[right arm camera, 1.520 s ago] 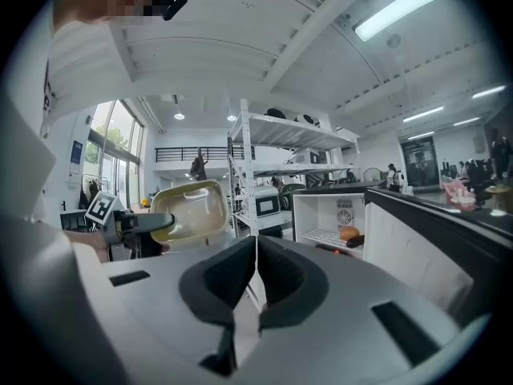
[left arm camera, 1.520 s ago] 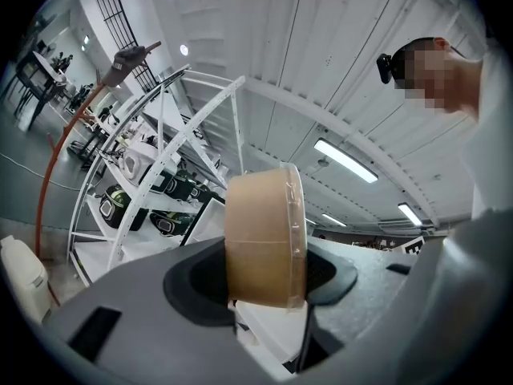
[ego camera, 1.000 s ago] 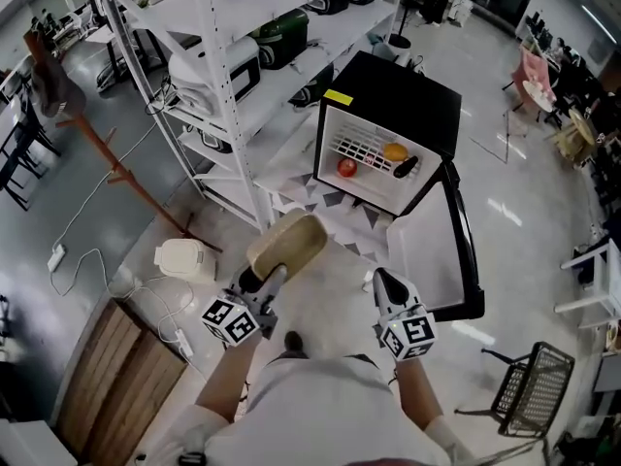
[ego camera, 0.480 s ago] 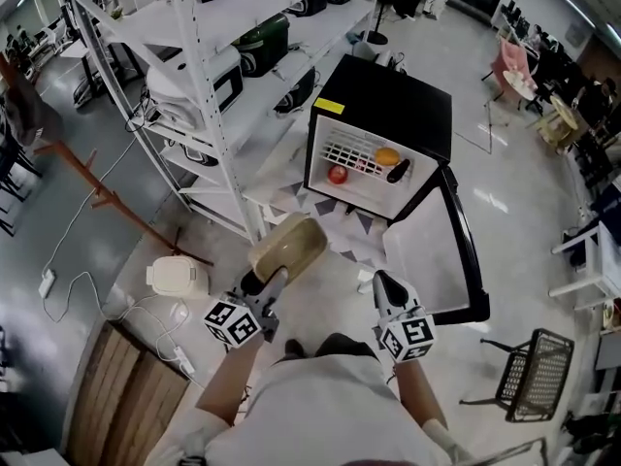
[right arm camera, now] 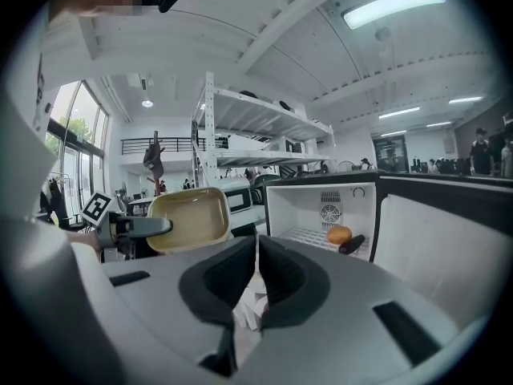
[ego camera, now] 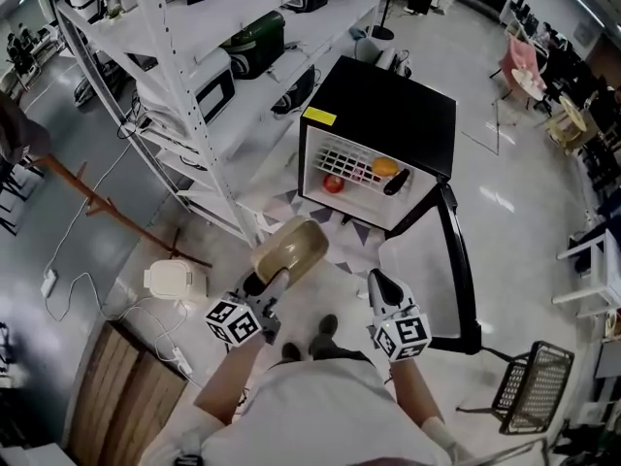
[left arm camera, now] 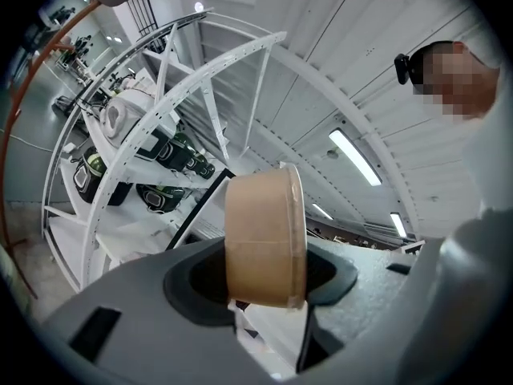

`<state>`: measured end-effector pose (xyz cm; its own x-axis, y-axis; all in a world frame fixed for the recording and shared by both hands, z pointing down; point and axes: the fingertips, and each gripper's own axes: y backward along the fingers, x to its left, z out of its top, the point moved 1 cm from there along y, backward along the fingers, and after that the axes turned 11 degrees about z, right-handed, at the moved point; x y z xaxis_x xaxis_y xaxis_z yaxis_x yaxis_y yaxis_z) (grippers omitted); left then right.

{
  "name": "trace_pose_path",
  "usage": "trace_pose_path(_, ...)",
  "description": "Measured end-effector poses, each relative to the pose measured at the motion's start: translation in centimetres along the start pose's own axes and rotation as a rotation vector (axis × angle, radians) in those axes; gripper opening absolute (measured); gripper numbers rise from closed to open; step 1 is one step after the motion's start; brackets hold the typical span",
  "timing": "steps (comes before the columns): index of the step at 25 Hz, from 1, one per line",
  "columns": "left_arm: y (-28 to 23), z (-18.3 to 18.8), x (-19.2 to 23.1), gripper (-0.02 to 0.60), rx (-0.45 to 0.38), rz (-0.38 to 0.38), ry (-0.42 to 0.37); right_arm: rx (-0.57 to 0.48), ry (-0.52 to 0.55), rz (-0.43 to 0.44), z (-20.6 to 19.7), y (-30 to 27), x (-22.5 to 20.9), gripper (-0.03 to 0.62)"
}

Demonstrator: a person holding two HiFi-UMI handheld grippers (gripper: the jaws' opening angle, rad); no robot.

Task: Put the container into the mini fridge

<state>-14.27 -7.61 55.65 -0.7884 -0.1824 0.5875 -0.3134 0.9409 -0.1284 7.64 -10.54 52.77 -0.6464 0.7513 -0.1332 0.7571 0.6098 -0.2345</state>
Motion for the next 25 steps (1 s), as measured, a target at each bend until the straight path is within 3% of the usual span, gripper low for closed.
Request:
trace_pose_path(3, -2.6, -0.5, -0.4, 0.204, 0.010, 0.010, 0.025, 0.011, 0.056, 0.003, 0.7, -1.0, -2.3, 0.008)
trace_pose_path(8, -6.3, -1.0, -1.7, 0.206, 0.027, 0.013, -0.013, 0.022, 0.144, -0.026, 1.1, -2.1, -6.2, 0.008)
trace_pose_path(14, -10.0, -1.8, -2.5, 0.206, 0.034, 0.042, -0.021, -0.001, 0.150, -0.075, -0.7, -3.3, -9.9, 0.008)
trace_pose_path(20, -12.2, -2.1, -2.7, 0.206, 0.036, 0.068, -0.018, -0.008, 0.125, -0.050, -1.0, -3.8, -10.4, 0.008)
trace_pose_path(25, -13.4, -2.4, -1.4, 0.206, 0.056, 0.086, 0.050, -0.008, 0.100, -0.038, -1.0, -4.6, -10.6, 0.007)
